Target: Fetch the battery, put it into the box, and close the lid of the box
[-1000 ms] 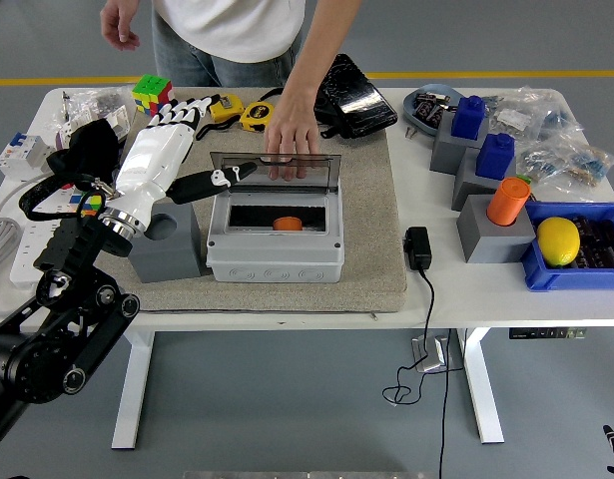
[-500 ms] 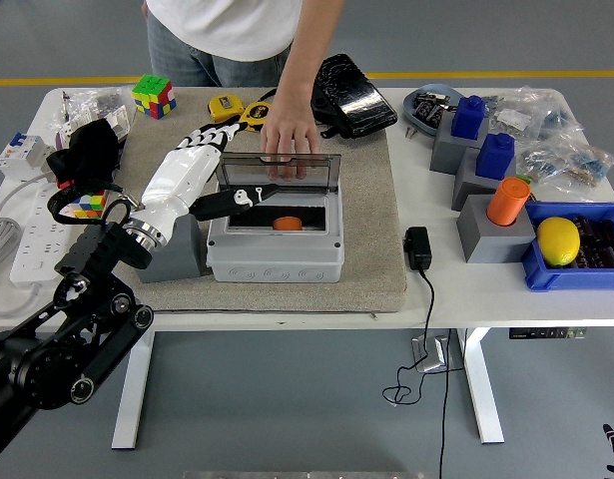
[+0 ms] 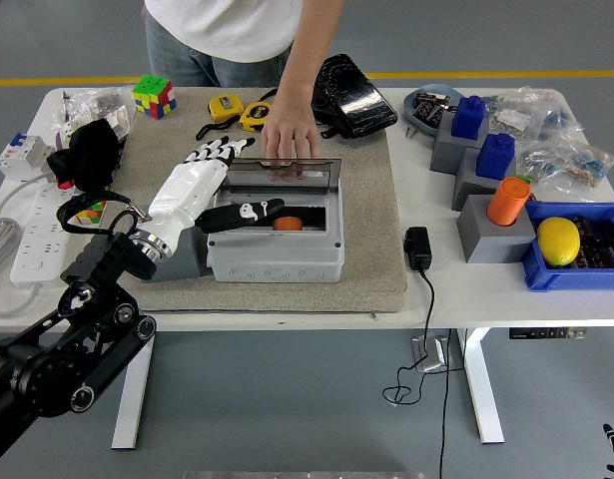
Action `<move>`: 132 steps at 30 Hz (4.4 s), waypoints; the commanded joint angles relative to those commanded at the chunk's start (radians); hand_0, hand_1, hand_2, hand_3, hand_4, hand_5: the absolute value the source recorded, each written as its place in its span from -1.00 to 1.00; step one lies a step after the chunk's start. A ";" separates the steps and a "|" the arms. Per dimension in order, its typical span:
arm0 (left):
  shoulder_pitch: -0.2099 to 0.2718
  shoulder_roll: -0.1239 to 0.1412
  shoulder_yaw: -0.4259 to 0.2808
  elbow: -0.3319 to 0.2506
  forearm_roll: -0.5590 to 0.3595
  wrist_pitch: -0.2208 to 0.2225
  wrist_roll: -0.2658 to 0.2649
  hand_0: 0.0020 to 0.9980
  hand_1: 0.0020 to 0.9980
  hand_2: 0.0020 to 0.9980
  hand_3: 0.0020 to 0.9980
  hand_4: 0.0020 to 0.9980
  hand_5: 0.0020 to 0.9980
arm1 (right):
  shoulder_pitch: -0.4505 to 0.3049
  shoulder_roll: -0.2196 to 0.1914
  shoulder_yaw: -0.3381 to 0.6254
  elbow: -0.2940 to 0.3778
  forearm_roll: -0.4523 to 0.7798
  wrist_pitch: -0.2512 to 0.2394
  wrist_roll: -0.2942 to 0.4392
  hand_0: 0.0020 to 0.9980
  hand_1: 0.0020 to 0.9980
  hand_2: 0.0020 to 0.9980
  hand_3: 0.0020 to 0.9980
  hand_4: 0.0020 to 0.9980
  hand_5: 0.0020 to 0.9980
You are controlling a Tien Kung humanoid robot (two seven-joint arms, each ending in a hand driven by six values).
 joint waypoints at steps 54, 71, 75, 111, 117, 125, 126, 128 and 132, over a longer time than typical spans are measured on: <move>-0.054 0.210 0.123 -0.161 -0.139 -0.046 0.004 0.87 0.81 0.68 0.68 1.00 1.00 | 0.007 -0.010 0.014 0.000 -0.011 -0.003 -0.002 0.69 0.61 0.54 0.60 1.00 1.00; -0.051 0.248 0.142 -0.204 -0.134 -0.080 0.026 0.56 0.58 0.53 0.57 1.00 1.00 | 0.008 -0.011 0.015 0.000 -0.008 -0.004 -0.001 0.69 0.61 0.54 0.60 1.00 1.00; -0.050 0.259 0.146 -0.209 -0.137 -0.084 0.029 0.44 0.49 0.45 0.50 1.00 1.00 | 0.008 -0.011 0.017 0.000 -0.010 -0.004 -0.002 0.69 0.61 0.54 0.60 1.00 1.00; -0.020 0.304 0.130 -0.244 -0.164 -0.073 0.022 0.53 0.61 0.53 0.57 1.00 1.00 | 0.007 -0.013 0.011 0.000 -0.004 -0.008 -0.004 0.69 0.60 0.53 0.60 1.00 1.00; 0.015 0.227 0.005 -0.208 -0.102 -0.032 0.001 0.64 0.71 0.62 0.65 1.00 1.00 | 0.004 -0.007 0.016 0.000 -0.007 -0.008 -0.005 0.69 0.61 0.53 0.60 1.00 1.00; 0.050 0.097 -0.181 -0.167 -0.018 0.033 -0.049 0.80 0.90 0.81 0.80 1.00 1.00 | 0.003 0.003 0.012 0.000 -0.001 -0.007 -0.003 0.69 0.60 0.54 0.60 1.00 1.00; 0.052 0.083 -0.203 -0.163 -0.010 0.039 -0.053 0.80 0.90 0.81 0.80 1.00 1.00 | 0.003 0.004 0.011 0.000 0.000 -0.008 -0.003 0.69 0.60 0.54 0.60 1.00 1.00; 0.057 0.061 -0.242 -0.156 0.000 0.047 -0.062 0.80 0.90 0.81 0.80 1.00 1.00 | 0.002 0.005 0.011 0.000 0.001 -0.008 -0.002 0.69 0.60 0.54 0.60 1.00 1.00; 0.071 0.023 -0.326 -0.146 0.017 0.062 -0.079 1.00 1.00 0.98 0.95 1.00 1.00 | -0.001 0.009 0.013 0.000 -0.001 -0.008 -0.002 0.69 0.61 0.54 0.60 1.00 1.00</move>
